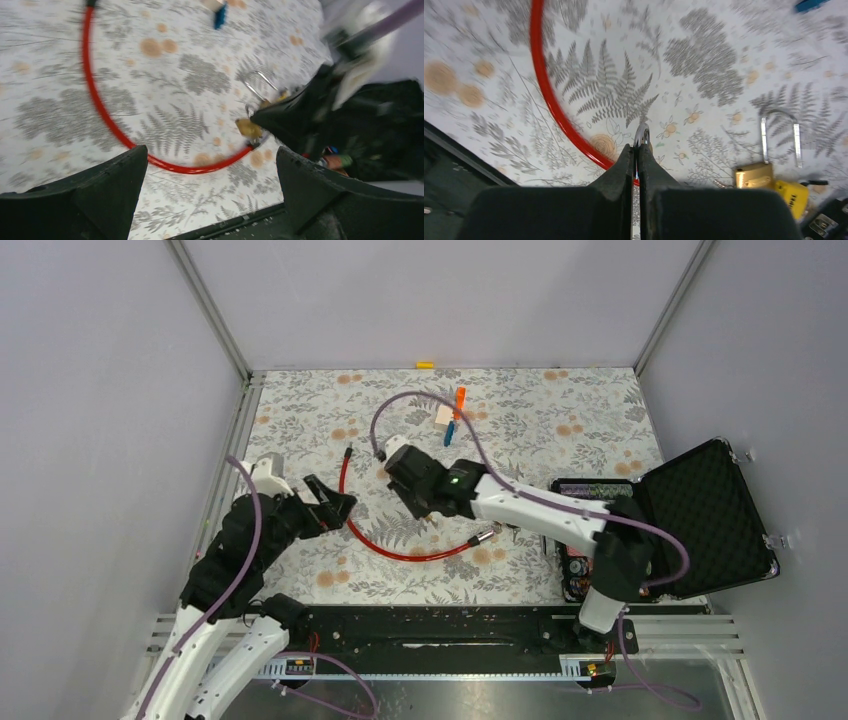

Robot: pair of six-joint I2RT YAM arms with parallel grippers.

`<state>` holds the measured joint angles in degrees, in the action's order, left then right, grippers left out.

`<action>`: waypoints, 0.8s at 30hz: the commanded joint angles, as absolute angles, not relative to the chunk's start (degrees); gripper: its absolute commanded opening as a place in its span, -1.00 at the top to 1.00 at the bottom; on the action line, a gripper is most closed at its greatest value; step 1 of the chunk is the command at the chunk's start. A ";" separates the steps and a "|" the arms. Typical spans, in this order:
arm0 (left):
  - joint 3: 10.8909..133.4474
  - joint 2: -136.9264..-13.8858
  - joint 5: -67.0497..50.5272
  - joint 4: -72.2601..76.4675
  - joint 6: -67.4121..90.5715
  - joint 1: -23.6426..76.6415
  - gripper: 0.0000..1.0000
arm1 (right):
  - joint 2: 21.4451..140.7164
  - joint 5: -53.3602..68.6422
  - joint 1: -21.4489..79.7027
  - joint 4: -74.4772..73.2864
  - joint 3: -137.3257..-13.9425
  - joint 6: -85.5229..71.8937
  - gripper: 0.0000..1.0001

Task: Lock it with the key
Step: Pick up the lock from the center of the board.

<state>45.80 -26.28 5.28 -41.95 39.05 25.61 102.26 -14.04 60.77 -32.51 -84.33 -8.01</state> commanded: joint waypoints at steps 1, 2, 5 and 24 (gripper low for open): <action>44.17 -31.19 -11.77 -27.16 36.57 25.75 -0.98 | 91.44 -22.50 61.35 -31.69 -89.28 -14.46 1.00; 44.17 -32.57 -14.06 -24.86 36.60 25.80 -0.98 | 90.17 -23.16 61.35 -31.71 -89.97 -15.53 1.00; 44.86 -36.57 -19.19 -17.58 35.98 26.20 -0.98 | 86.34 -24.14 61.35 -30.67 -91.43 -18.65 1.00; 58.90 -49.87 -0.21 -6.11 18.74 45.01 -0.94 | 73.09 -26.92 59.09 -22.28 -91.50 -45.78 1.00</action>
